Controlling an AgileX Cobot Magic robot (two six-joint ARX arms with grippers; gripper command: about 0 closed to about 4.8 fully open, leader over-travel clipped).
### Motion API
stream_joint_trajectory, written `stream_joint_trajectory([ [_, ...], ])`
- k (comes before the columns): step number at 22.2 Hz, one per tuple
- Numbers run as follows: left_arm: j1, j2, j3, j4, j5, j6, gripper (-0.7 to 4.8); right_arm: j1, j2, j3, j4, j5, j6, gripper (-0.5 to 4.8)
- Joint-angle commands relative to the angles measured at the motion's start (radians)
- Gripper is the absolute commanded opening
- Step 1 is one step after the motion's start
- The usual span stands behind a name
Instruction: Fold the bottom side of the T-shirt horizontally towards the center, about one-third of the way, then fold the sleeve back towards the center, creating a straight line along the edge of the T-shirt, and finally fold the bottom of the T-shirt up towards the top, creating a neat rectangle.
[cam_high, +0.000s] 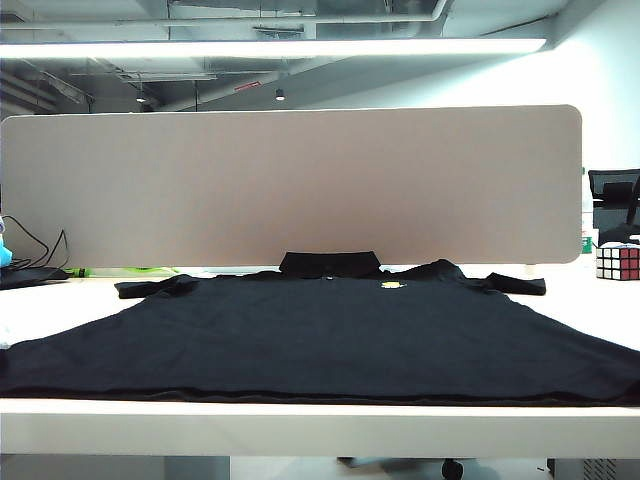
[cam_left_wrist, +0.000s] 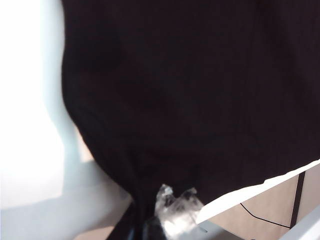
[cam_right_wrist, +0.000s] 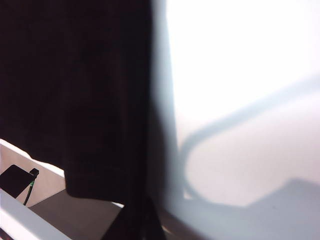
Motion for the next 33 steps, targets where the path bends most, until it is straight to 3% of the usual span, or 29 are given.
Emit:
stream_joint_trajectory([
  [1,0.001,-0.043,0.006,-0.042,0.003,0.0,-0.06,0.001,-0.071,0.0,-0.029,-0.031,-0.007,-0.02],
  [10,0.001,-0.418,0.006,-0.185,0.002,-0.074,-0.06,0.008,-0.429,0.002,-0.169,-0.035,0.085,-0.02],
  [16,0.001,-0.735,0.005,-0.267,-0.013,-0.135,-0.06,0.067,-0.694,0.002,-0.263,-0.035,0.164,-0.02],
  [20,-0.023,-0.889,0.005,-0.407,-0.047,-0.127,-0.06,0.114,-1.025,0.002,-0.295,-0.011,0.37,-0.02],
  [23,-0.044,-0.943,0.007,-0.313,-0.039,-0.22,-0.06,0.118,-1.17,0.005,-0.333,0.002,0.438,-0.03],
  [26,-0.043,-0.938,0.032,-0.202,-0.026,-0.277,-0.06,0.118,-1.139,0.015,-0.291,0.034,0.434,-0.03],
  [30,-0.042,-0.772,0.06,0.118,-0.042,-0.381,-0.06,0.118,-0.856,0.018,0.051,0.02,0.434,-0.03],
  [33,-0.043,-0.526,0.119,0.285,-0.056,-0.386,-0.06,0.118,-0.52,0.096,0.267,0.018,0.392,-0.02],
])
